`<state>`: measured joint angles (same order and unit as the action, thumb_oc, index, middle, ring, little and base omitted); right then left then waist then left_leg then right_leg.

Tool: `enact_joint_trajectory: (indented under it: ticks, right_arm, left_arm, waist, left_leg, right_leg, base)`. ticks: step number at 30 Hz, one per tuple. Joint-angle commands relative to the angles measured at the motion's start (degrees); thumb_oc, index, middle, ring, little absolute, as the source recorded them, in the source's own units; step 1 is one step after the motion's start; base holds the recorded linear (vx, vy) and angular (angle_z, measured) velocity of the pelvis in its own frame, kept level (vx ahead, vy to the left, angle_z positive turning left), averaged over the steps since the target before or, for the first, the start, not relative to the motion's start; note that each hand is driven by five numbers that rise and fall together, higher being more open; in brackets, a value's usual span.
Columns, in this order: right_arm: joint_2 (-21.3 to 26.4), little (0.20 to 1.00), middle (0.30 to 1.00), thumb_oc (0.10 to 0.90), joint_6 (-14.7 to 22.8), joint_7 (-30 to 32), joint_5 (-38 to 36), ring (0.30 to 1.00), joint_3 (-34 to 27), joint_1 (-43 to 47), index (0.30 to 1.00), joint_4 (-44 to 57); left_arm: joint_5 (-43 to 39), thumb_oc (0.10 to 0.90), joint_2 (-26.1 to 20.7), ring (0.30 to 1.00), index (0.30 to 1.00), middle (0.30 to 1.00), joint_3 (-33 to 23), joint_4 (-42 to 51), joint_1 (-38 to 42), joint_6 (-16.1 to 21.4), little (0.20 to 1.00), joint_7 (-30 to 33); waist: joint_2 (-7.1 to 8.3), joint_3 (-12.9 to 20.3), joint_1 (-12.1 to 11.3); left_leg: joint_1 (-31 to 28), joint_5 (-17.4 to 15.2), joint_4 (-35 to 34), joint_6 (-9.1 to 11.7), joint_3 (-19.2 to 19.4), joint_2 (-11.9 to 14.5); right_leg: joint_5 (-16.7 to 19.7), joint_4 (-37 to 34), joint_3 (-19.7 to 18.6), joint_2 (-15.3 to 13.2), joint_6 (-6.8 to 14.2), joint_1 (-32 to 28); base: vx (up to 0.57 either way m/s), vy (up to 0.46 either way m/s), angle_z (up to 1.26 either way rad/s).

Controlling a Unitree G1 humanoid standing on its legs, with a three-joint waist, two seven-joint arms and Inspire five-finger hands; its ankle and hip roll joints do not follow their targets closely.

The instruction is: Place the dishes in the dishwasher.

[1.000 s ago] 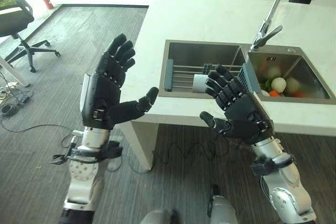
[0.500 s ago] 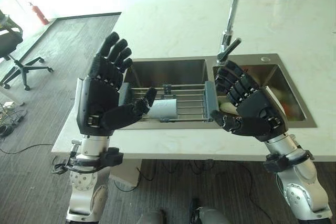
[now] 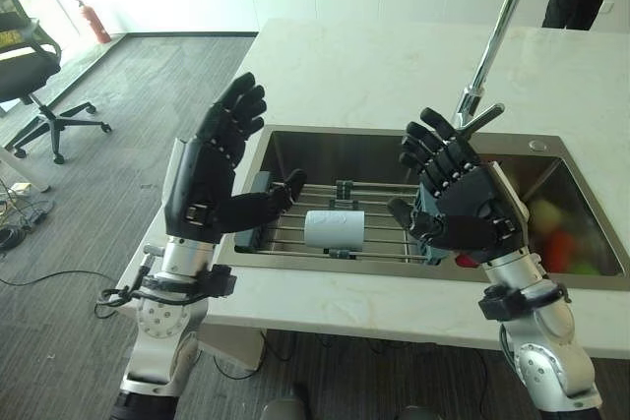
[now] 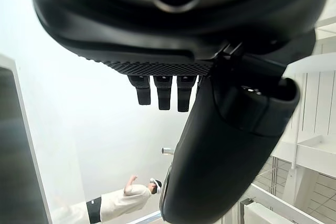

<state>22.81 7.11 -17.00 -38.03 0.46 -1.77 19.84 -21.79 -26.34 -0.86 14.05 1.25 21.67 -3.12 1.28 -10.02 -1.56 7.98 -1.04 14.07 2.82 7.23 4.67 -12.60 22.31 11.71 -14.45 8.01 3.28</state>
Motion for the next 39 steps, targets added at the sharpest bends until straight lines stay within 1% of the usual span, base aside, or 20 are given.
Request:
enact_joint_trajectory:
  ticks: [1,5,6,12,19,22,23,25,28,31,36,37,39]
  right_arm:
    - [0.4,0.900,0.900,0.800,6.0,0.3,0.0,0.900,-2.1,3.9,0.900,5.1]
    - [0.8,0.900,0.900,0.800,5.7,0.2,-0.1,0.900,-1.6,4.0,0.900,5.3]
    - [0.9,0.900,0.900,0.800,5.6,0.6,0.0,0.900,-1.4,4.3,0.900,5.2]
    - [0.8,0.900,0.900,0.800,5.4,0.8,0.4,0.900,-1.2,4.3,0.900,5.4]
    - [0.9,0.900,0.900,0.800,5.1,0.9,0.5,0.900,-1.2,4.2,0.900,5.5]
    - [0.9,0.900,0.900,0.800,4.9,0.8,0.5,0.900,-1.2,4.2,0.900,5.5]
    - [1.0,0.900,0.900,0.800,4.9,0.8,0.6,0.900,-1.4,4.1,0.900,5.6]
    - [1.6,0.900,0.900,0.800,4.7,1.0,0.4,0.900,-1.3,4.2,0.900,5.7]
    - [2.6,0.900,0.900,0.800,4.8,0.6,-0.4,0.900,-1.3,4.5,0.900,5.2]
    - [3.5,0.900,0.900,0.800,4.8,0.1,-1.0,0.900,-1.1,5.1,0.900,4.4]
    - [3.9,0.900,0.900,0.800,4.1,-0.1,-0.7,0.900,-0.4,6.1,0.900,3.6]
    - [4.1,0.900,0.900,0.800,3.9,-0.3,-0.8,0.900,-0.1,6.4,0.900,3.5]
    - [4.9,0.900,0.900,0.800,2.7,-0.9,-1.4,0.900,0.0,7.1,0.900,3.3]
  left_arm:
    - [-0.3,0.800,-1.4,0.900,0.900,0.900,-3.0,4.9,3.2,5.2,0.900,-0.7]
    - [-0.1,0.800,-1.4,0.900,0.900,0.900,-3.2,5.2,2.6,5.6,0.900,0.6]
    - [-0.5,0.800,-1.1,0.900,0.900,0.900,-3.0,5.3,2.8,5.2,0.900,0.4]
    - [-1.2,0.800,-0.2,0.900,0.900,0.900,-2.9,5.6,2.5,4.9,0.900,-0.4]
    - [-0.6,0.800,-0.2,0.900,0.900,0.900,-3.0,5.7,2.1,4.6,0.900,-0.1]
    - [0.2,0.800,-0.1,0.900,0.900,0.900,-3.2,5.8,1.9,4.4,0.900,-0.2]
    - [3.4,0.800,-0.4,0.900,0.900,0.900,-3.3,5.8,1.7,3.9,0.900,-0.8]
    - [8.8,0.800,-2.3,0.900,0.900,0.900,-2.8,5.6,1.9,3.3,0.900,-1.6]
    - [12.9,0.800,-5.9,0.900,0.900,0.900,-2.4,4.4,2.8,1.5,0.900,-2.0]
    - [15.1,0.800,-9.6,0.900,0.900,0.900,-2.0,1.9,4.5,0.1,0.900,-1.4]
    - [17.7,0.800,-12.0,0.900,0.900,0.900,-1.1,-0.8,6.6,-1.4,0.900,-1.8]
    - [18.2,0.800,-12.8,0.900,0.900,0.900,-0.4,-1.6,7.4,-2.3,0.900,-2.3]
    - [19.8,0.800,-15.1,0.900,0.900,0.900,1.3,-3.7,10.0,-6.5,0.900,-6.0]
  waist:
    - [-0.70,2.8,1.6]
    - [-0.81,3.2,1.8]
    - [-0.78,3.3,1.6]
    - [-0.58,3.5,1.4]
    - [-0.59,3.8,1.3]
    - [-0.60,3.8,1.3]
    - [-0.60,3.8,1.2]
    - [-0.75,3.8,1.3]
    - [-1.05,3.9,1.6]
    - [-1.46,4.1,1.9]
    - [-2.06,4.4,2.4]
    - [-2.26,4.6,2.8]
    - [-2.78,5.0,3.4]
  left_leg:
    - [-2.6,-11.8,3.1,0.2,-2.3,1.9]
    - [-2.9,-12.2,3.1,0.1,-1.7,2.2]
    - [-3.0,-12.2,3.1,0.0,-1.8,2.1]
    - [-3.1,-12.4,3.1,0.1,-1.8,2.2]
    - [-3.2,-12.4,3.1,0.2,-1.8,2.3]
    - [-3.2,-12.4,3.1,0.3,-1.8,2.4]
    - [-3.1,-12.3,3.1,0.4,-1.8,2.4]
    - [-3.1,-12.3,3.1,0.4,-1.7,2.5]
    - [-3.2,-12.3,3.1,0.4,-1.4,2.6]
    - [-3.4,-12.3,3.1,0.4,-1.0,2.6]
    - [-3.6,-12.3,3.1,0.4,-0.4,2.7]
    - [-3.7,-12.3,3.1,0.4,-0.1,2.7]
    - [-3.9,-12.4,3.1,0.4,0.5,2.8]
  right_leg:
    - [4.0,-5.1,1.0,1.6,0.7,2.0]
    - [3.6,-5.1,0.2,2.0,0.5,2.0]
    - [3.5,-5.1,0.0,2.1,0.4,1.9]
    - [3.3,-5.1,0.0,2.3,0.4,1.8]
    - [3.0,-5.1,0.0,2.6,0.2,1.6]
    - [3.0,-5.1,0.0,2.6,0.2,1.6]
    - [3.0,-5.1,0.0,2.6,0.1,1.6]
    - [3.0,-5.1,0.1,2.6,0.2,1.6]
    - [3.0,-5.1,0.1,2.5,0.4,1.5]
    - [3.1,-5.1,0.0,2.4,0.6,1.5]
    - [3.0,-5.1,-0.3,2.3,0.6,1.5]
    - [3.0,-5.1,-0.5,2.4,0.7,1.5]
    - [3.0,-5.1,-0.9,2.5,0.8,1.5]
  base:
    - [0.00,0.000,0.00]
    - [0.02,0.010,-0.08]
    - [0.03,0.010,-0.26]
    - [0.00,-0.002,-0.04]
    - [0.00,0.000,0.00]
    - [0.00,0.000,0.00]
    - [0.00,0.000,0.00]
    - [0.00,0.000,0.00]
    - [0.00,0.000,0.00]
    - [0.00,0.033,-0.01]
    - [0.01,0.038,-0.04]
    - [0.02,0.053,-0.03]
    - [0.02,0.069,-0.07]
